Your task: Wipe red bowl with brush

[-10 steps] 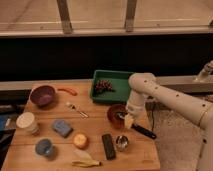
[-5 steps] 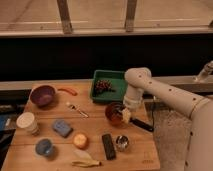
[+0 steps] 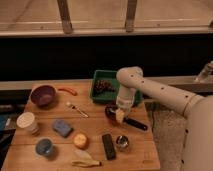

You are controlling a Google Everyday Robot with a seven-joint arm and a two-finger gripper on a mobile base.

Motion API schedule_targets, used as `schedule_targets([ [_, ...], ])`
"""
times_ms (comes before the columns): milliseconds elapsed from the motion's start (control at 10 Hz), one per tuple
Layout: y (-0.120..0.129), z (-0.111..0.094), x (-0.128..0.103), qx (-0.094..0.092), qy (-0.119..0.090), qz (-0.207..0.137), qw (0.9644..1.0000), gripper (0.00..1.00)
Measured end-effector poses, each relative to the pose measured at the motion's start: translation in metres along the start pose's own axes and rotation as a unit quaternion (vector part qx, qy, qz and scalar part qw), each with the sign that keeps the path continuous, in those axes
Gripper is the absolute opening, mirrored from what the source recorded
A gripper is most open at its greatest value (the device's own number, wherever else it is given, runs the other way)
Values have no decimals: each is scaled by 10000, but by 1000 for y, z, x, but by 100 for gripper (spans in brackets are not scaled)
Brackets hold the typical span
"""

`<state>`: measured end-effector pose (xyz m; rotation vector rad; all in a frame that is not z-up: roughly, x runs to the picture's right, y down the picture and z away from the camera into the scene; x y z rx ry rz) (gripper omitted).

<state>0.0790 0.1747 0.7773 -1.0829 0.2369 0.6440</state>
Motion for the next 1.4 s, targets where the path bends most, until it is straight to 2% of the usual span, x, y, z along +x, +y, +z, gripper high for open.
schedule_targets([
  [200, 22, 8, 1, -36, 73, -179, 9998, 0],
  [300, 24, 9, 6, -41, 83, -157, 9998, 0],
  [500, 17, 11, 24, -76, 66, 35, 9999, 0],
  [800, -6, 2, 29, -38, 72, 289, 9995, 0],
  [1100, -25, -7, 16, -24, 96, 306, 9995, 0],
  [1400, -15, -15, -14, 67, 129, -13, 9999, 0],
])
